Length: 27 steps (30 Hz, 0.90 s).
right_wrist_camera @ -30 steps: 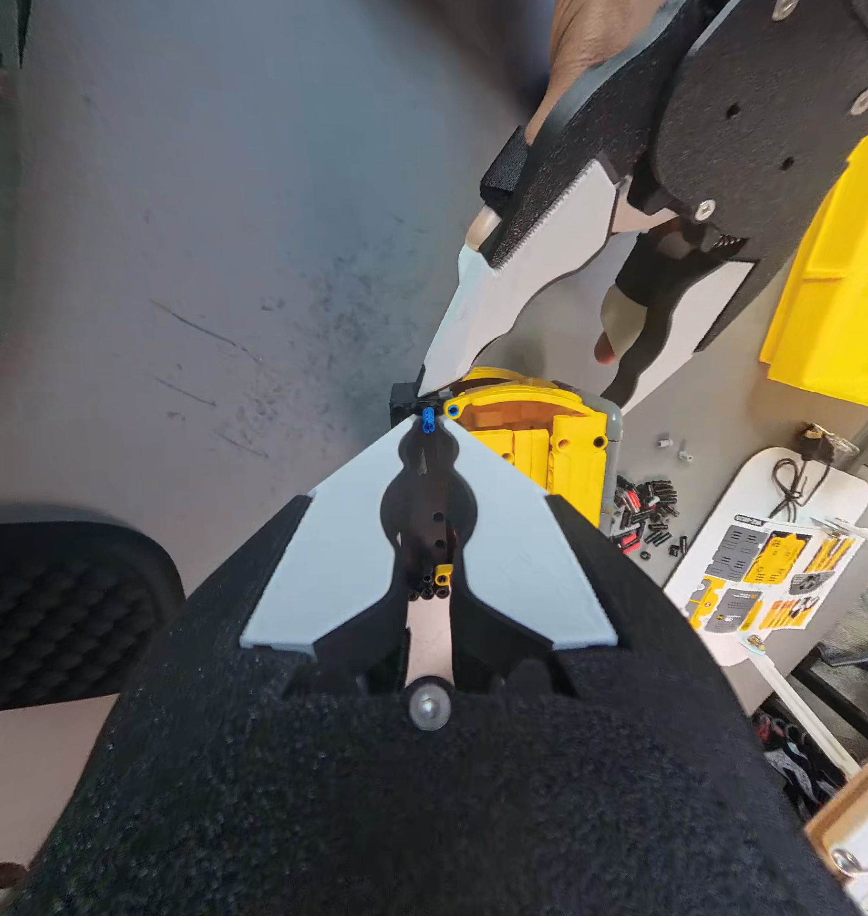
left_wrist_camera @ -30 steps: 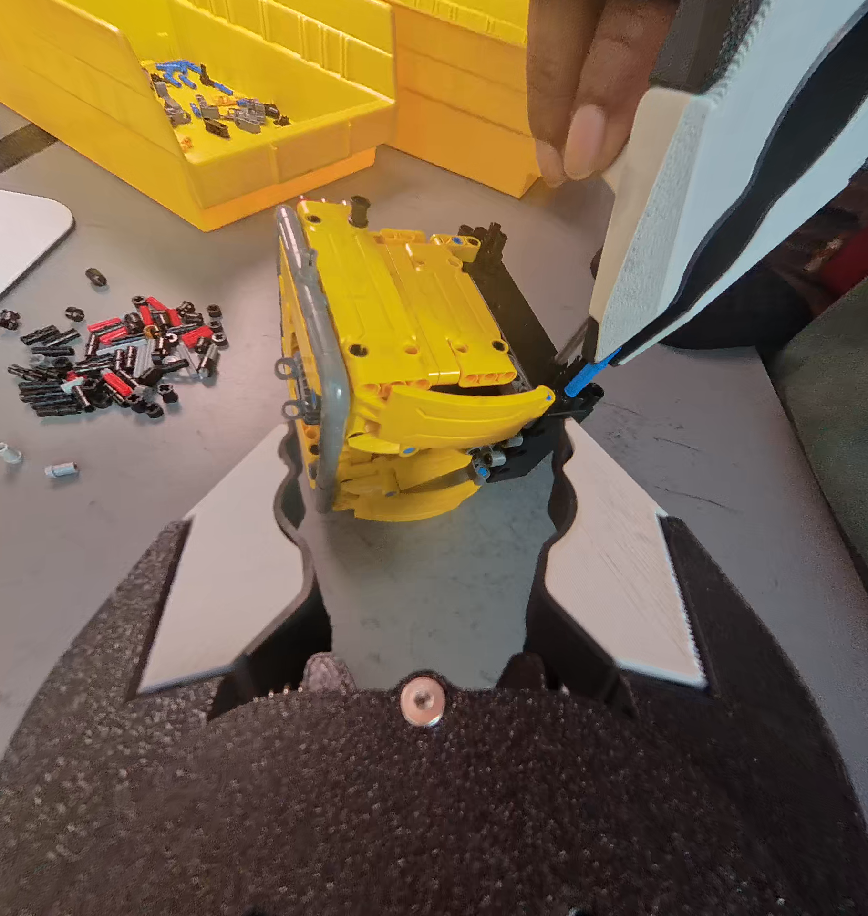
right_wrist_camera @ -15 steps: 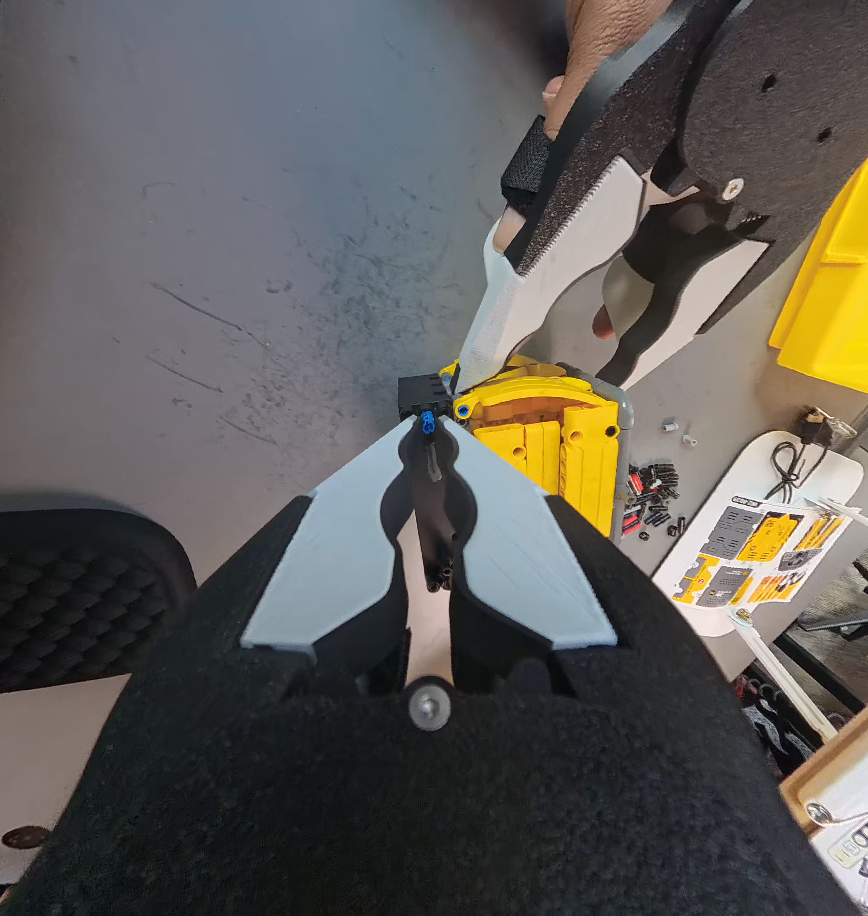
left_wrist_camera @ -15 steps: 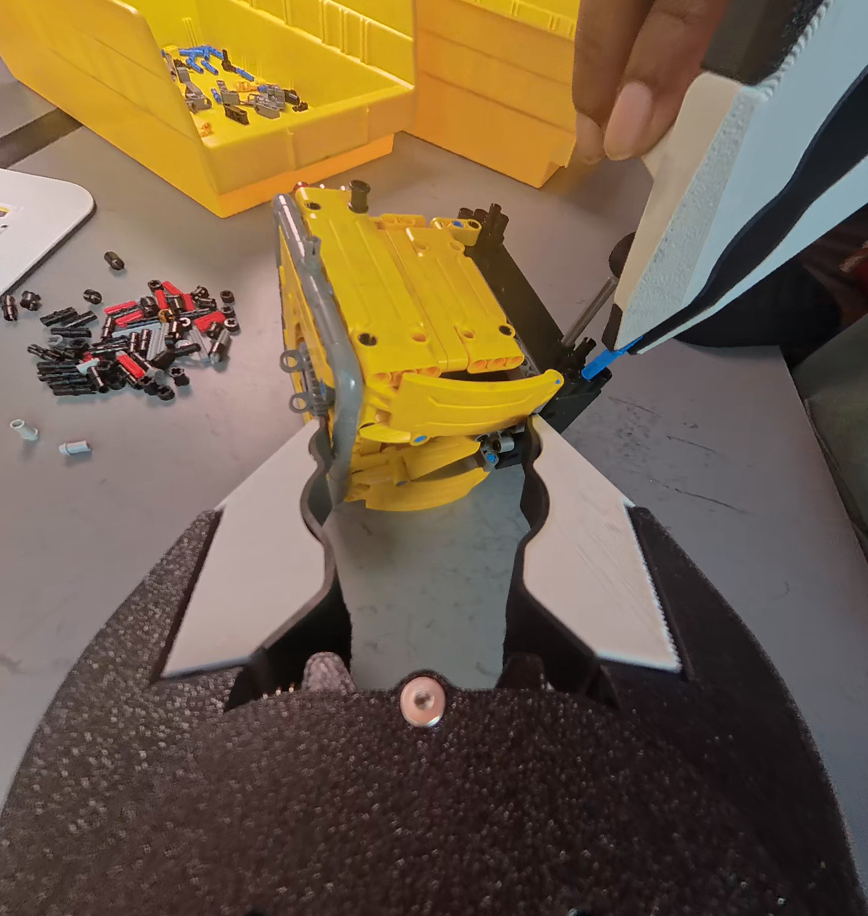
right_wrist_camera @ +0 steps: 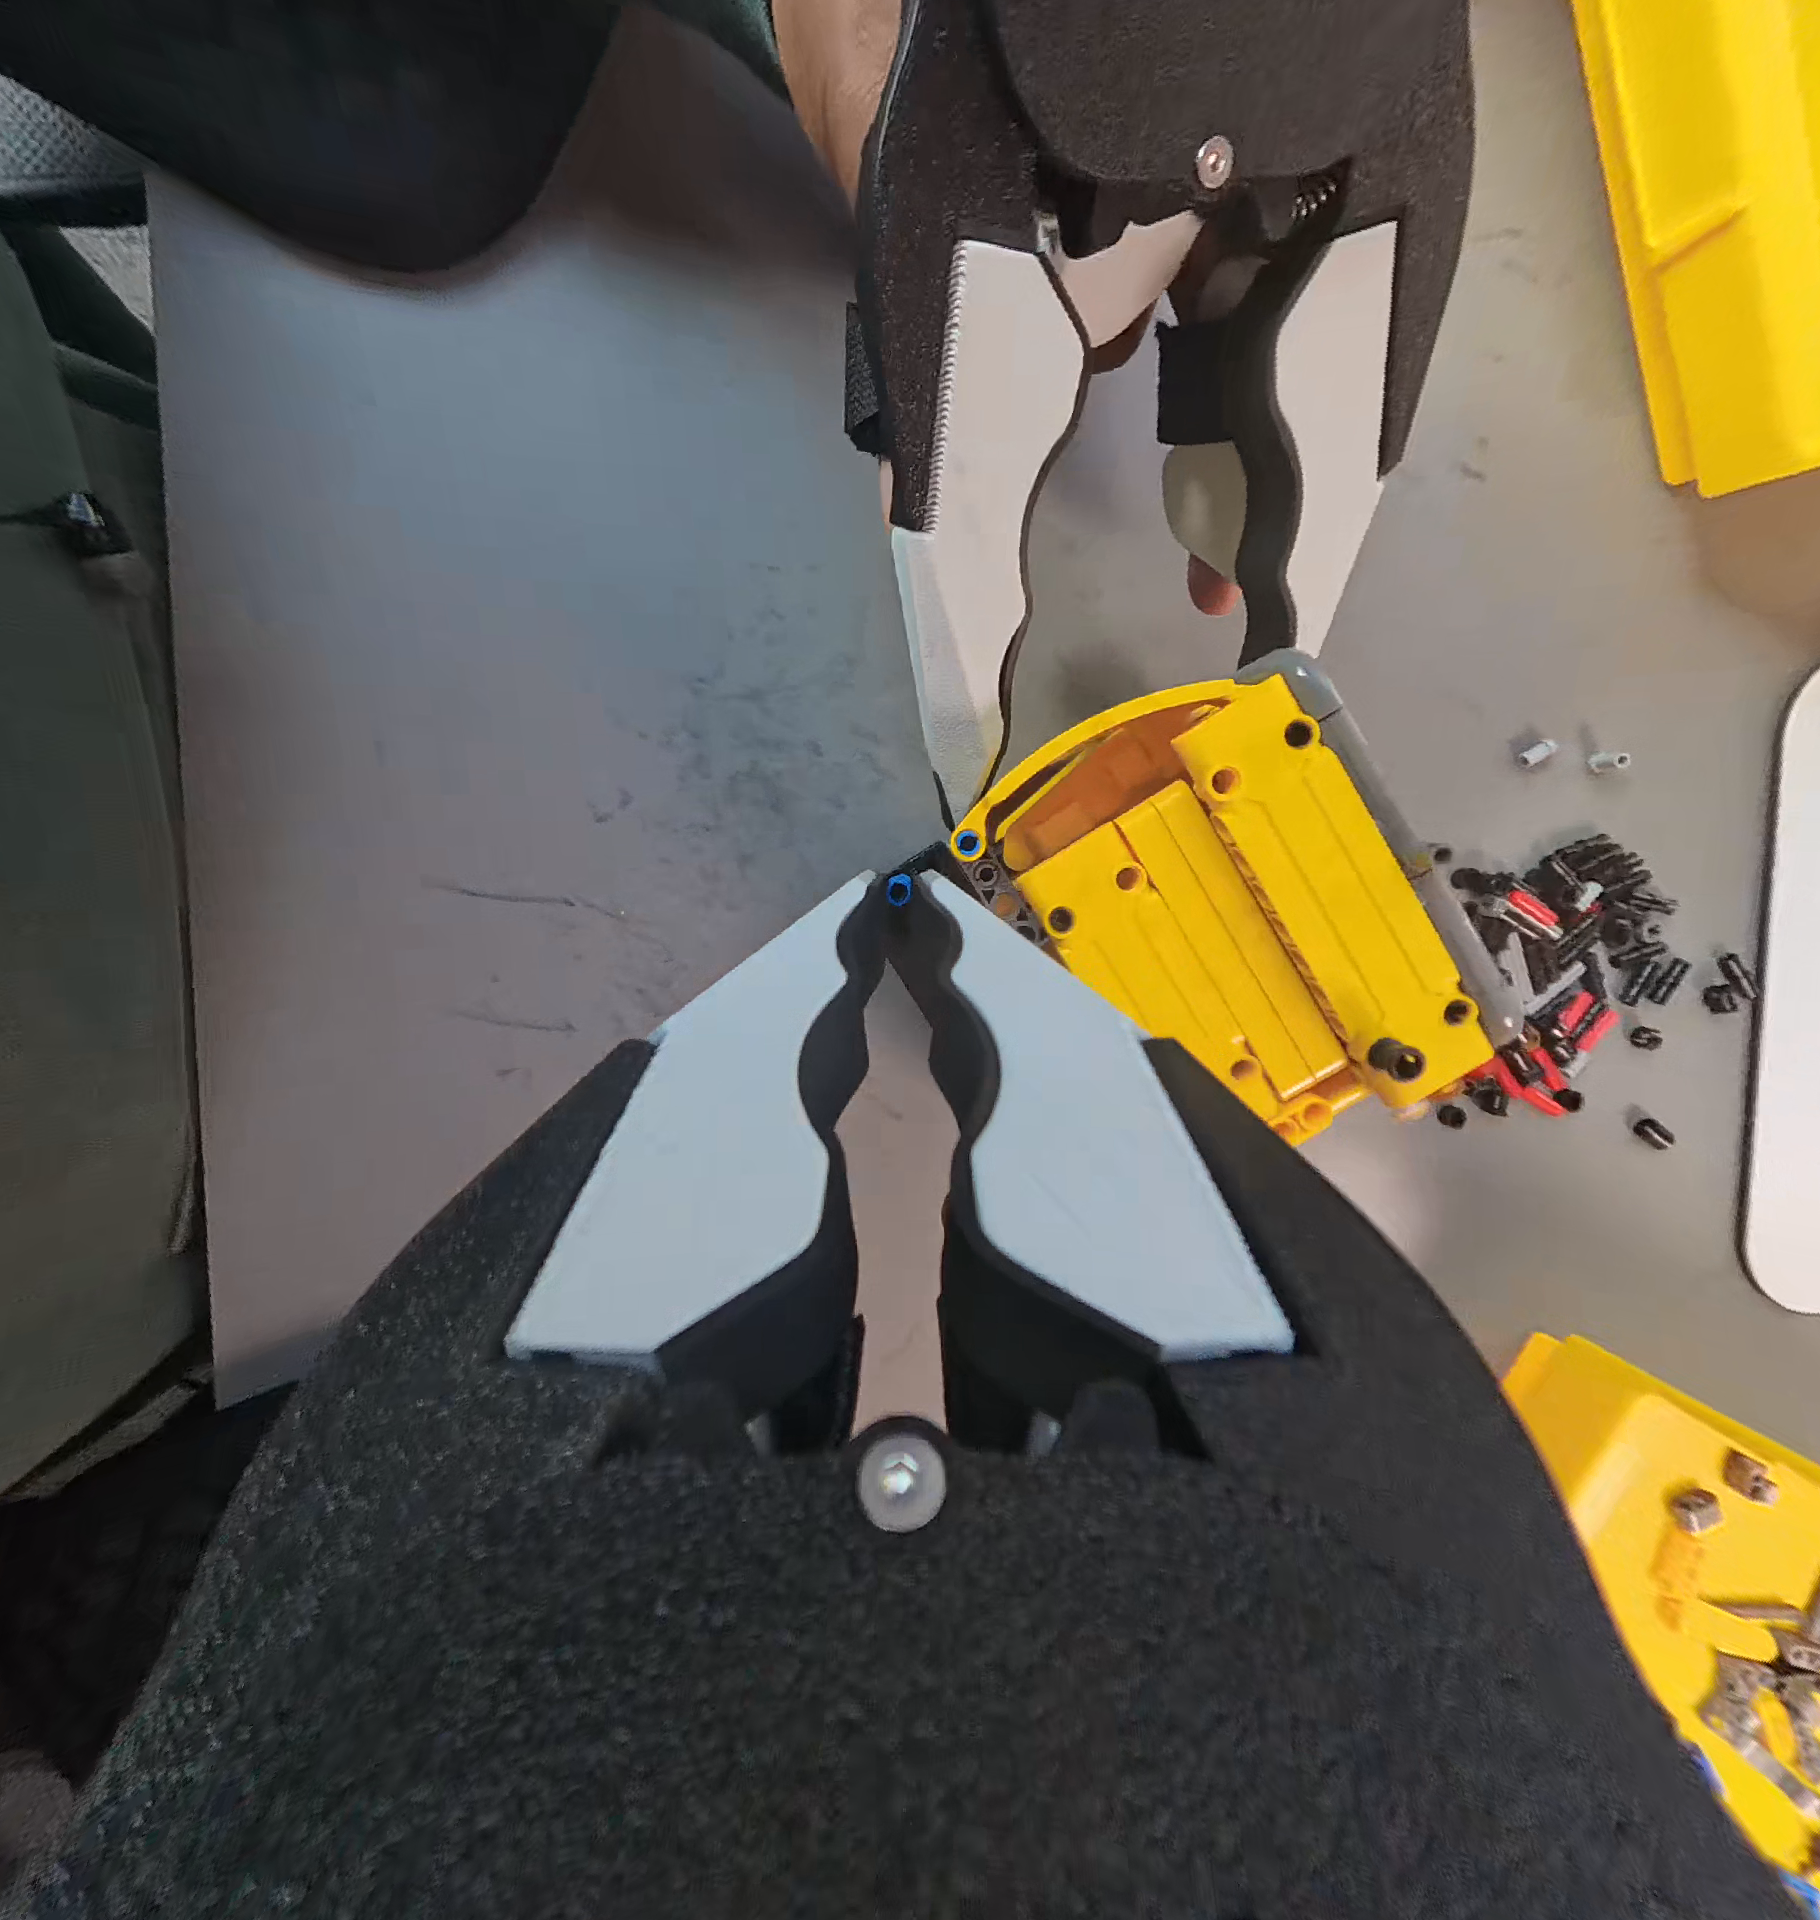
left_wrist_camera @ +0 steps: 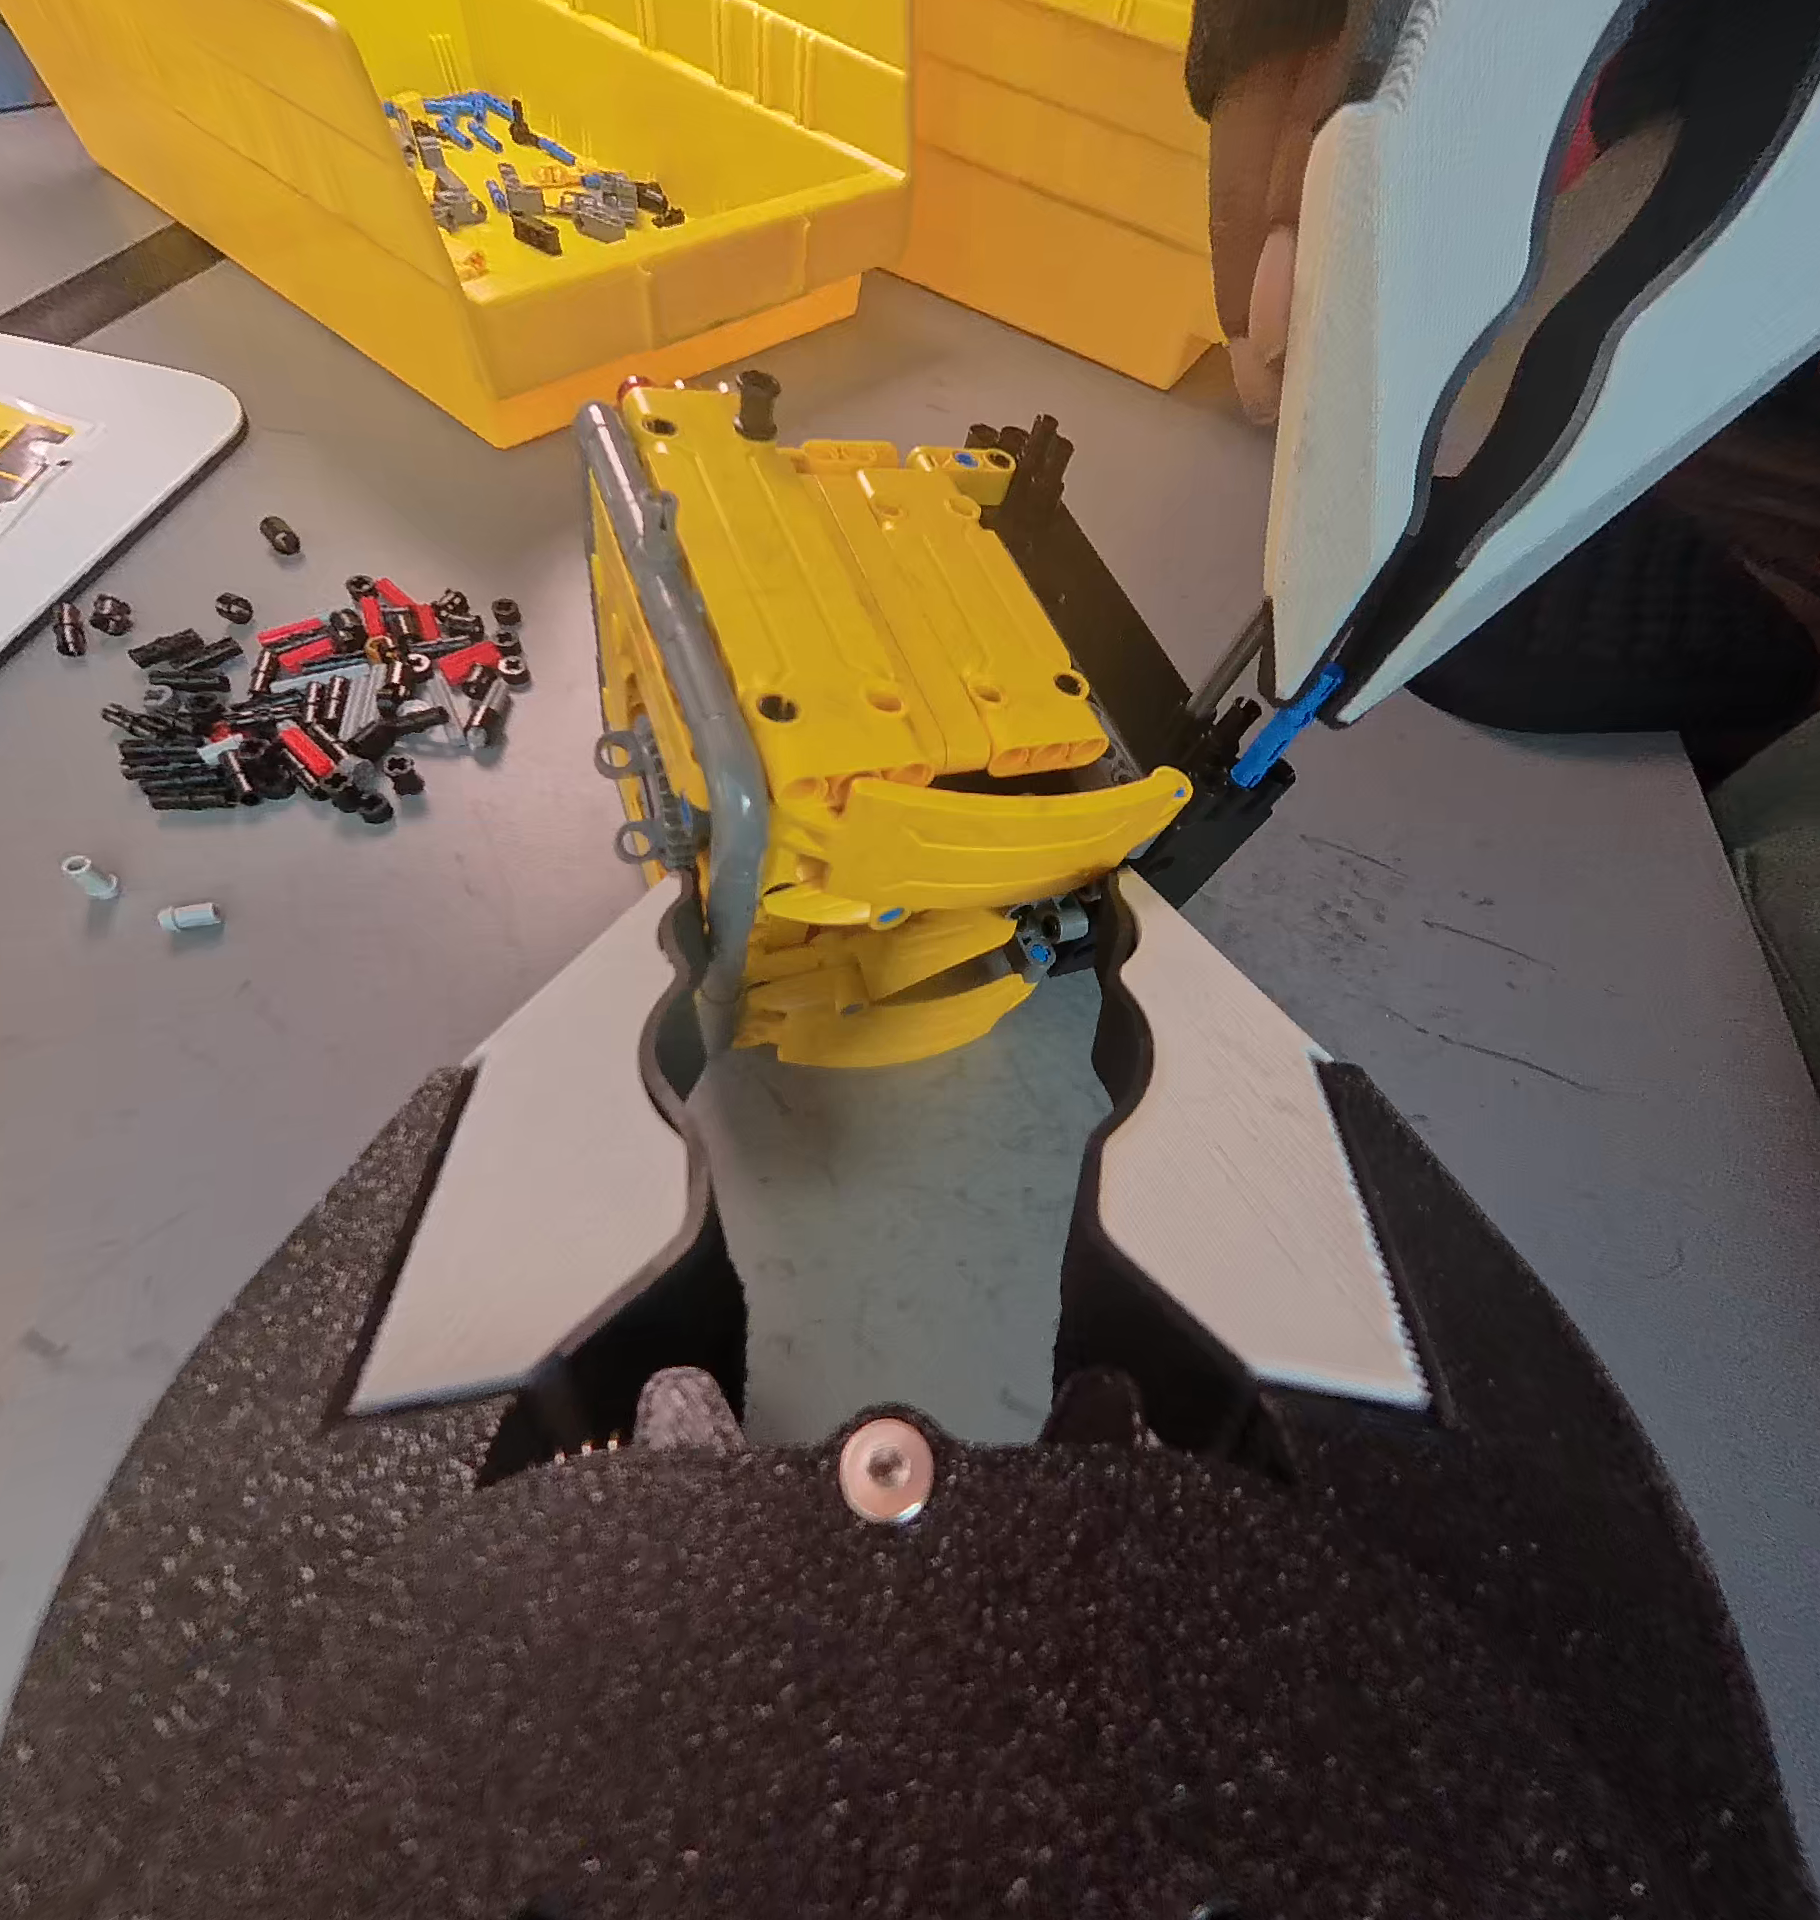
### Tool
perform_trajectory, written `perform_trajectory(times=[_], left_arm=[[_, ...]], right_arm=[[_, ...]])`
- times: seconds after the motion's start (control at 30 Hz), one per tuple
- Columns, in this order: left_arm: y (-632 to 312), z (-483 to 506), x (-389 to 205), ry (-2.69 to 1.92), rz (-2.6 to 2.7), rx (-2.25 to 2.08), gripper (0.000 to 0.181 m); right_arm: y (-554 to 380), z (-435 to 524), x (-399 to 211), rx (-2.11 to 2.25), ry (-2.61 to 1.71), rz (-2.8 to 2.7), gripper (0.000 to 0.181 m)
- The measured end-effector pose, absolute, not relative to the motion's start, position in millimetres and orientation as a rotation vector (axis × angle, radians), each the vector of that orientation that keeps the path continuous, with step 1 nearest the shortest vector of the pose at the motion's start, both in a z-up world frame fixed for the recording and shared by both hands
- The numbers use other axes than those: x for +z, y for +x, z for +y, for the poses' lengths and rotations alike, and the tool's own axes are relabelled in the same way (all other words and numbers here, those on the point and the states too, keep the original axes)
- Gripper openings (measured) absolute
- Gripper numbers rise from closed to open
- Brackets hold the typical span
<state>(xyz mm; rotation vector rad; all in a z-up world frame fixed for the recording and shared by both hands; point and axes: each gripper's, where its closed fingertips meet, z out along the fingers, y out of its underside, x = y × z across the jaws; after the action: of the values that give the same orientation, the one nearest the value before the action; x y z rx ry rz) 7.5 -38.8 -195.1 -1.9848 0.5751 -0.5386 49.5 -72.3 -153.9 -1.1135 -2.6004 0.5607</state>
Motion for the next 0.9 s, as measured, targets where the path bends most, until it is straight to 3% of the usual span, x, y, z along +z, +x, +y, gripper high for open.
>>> perform_trajectory(times=[0.2, 0.23, 0.27, 0.33, 0.47, 0.63, 0.9], left_arm=[[7, -38, -195, -1.993, 0.551, -0.526, 0.075], [5, -38, -196, -1.998, 0.542, -0.509, 0.065], [-2, -36, -198, -2.001, 0.538, -0.452, 0.036], [-5, -37, -199, -2.009, 0.544, -0.453, 0.019], [2, -39, -201, -2.006, 0.597, -0.409, 0.025], [-3, -45, -203, -2.015, 0.617, -0.389, 0.041], [45, -91, -132, -1.692, 0.796, -0.548, 0.031]], right_arm=[[48, -70, -154, 0.581, -1.178, -2.509, 0.003], [48, -69, -154, 0.527, -1.136, -2.501, 0.003], [50, -67, -157, 0.449, -1.097, -2.517, 0.003], [52, -57, -168, 0.307, -1.031, -2.512, 0.003], [53, -65, -174, 0.460, -1.060, -2.484, 0.003], [53, -70, -137, 0.702, -1.043, -2.382, 0.003], [75, -105, -74, 1.388, -0.960, -1.882, 0.004]])
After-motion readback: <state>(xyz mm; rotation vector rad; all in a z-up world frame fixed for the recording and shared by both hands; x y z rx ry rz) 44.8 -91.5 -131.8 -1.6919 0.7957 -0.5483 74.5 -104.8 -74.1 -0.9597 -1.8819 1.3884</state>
